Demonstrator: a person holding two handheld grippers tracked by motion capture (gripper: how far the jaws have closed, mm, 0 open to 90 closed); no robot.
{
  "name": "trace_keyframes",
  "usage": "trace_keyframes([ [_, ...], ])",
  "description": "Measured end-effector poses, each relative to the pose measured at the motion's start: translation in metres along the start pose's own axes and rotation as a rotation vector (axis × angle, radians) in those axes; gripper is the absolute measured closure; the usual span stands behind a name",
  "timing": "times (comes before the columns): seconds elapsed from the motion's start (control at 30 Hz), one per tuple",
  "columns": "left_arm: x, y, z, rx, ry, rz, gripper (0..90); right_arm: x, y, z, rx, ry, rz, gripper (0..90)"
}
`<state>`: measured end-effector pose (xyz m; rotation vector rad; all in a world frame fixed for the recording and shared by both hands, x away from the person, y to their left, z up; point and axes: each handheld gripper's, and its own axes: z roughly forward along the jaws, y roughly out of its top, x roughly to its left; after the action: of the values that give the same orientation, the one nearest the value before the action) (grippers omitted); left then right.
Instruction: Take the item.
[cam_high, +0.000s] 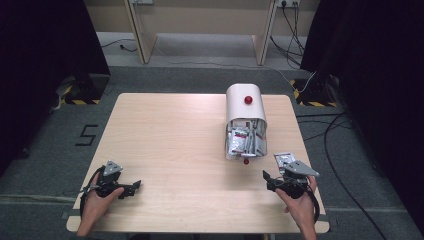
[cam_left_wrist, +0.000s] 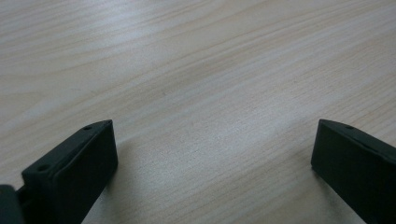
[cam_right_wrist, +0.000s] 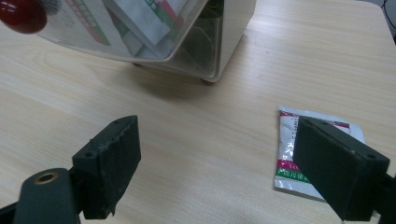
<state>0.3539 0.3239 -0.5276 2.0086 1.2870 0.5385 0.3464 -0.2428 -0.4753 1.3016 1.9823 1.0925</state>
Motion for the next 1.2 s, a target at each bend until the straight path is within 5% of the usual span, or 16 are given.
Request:
trace_keyframes([
  [1.2,0.0,0.0,0.0,0.001,0.0,0.001,0.0,0.026,-0.043,0.006,0.048,0.056,0.011,16.2],
])
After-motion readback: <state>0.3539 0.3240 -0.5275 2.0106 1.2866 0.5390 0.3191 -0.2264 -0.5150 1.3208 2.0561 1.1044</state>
